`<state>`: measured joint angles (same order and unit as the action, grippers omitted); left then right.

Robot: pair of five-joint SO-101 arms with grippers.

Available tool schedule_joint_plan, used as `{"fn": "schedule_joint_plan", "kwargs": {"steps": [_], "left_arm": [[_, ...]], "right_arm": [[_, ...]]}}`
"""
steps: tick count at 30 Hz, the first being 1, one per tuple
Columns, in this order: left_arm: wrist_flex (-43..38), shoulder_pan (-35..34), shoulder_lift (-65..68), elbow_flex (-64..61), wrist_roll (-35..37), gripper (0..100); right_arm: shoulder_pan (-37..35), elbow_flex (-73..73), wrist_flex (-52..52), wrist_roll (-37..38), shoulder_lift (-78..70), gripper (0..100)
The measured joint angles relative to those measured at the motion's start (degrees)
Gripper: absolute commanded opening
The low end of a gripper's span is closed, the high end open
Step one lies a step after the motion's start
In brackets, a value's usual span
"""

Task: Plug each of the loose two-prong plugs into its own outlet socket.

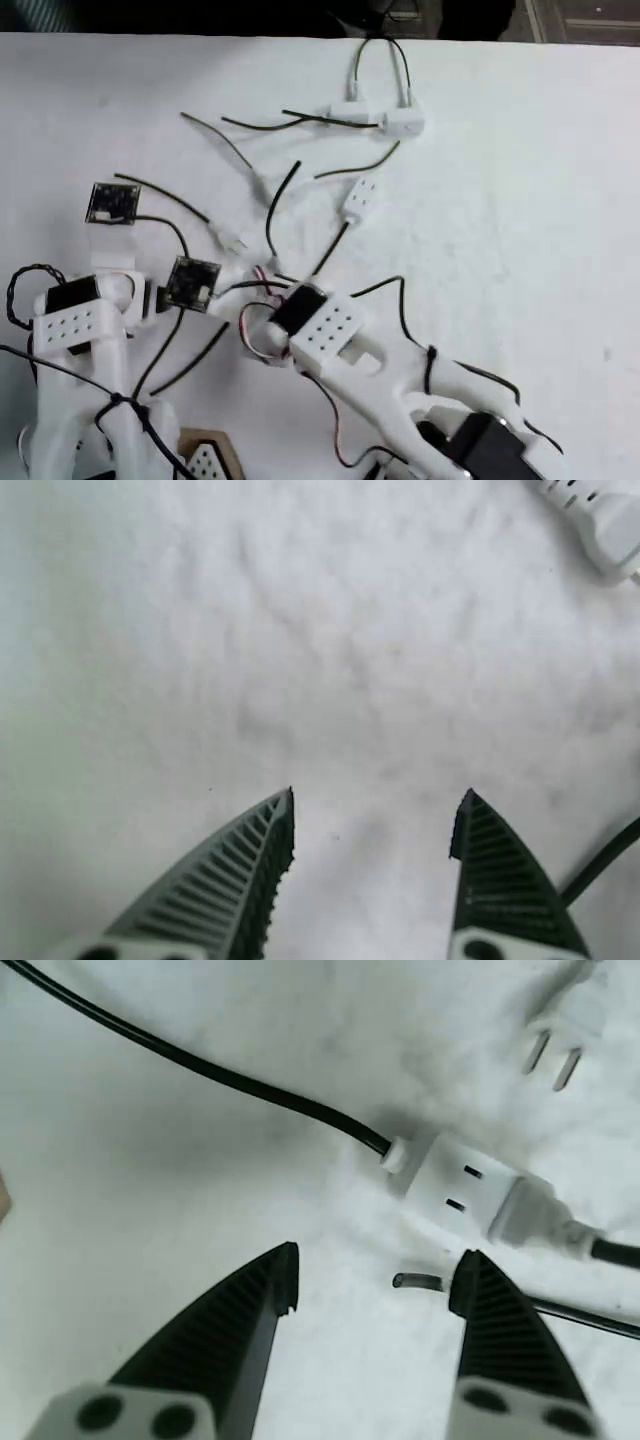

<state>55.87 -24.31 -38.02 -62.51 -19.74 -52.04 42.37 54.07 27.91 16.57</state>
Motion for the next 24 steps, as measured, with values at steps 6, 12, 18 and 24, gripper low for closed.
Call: {"fn": "schedule_joint_plan", "kwargs": {"steps": [6,12,18,24], "left_arm": [[0.0,0.0,0.0,0.0,0.0,26],[0.0,0.0,0.0,0.0,0.0,26],[0.0,0.0,0.0,0.0,0.0,26],[0.0,0.0,0.0,0.0,0.1,26]], "right_arm": [[0.0,-0.1,-8.9,0.4,-10.1,24.5],[3.3,-5.6,-10.6,0.4,-15.2,24.5],[7.8,-11.9,-11.3,0.5,-20.1,24.5],[9.3,-15.9,-11.4,0.5,-23.8,24.5]]}}
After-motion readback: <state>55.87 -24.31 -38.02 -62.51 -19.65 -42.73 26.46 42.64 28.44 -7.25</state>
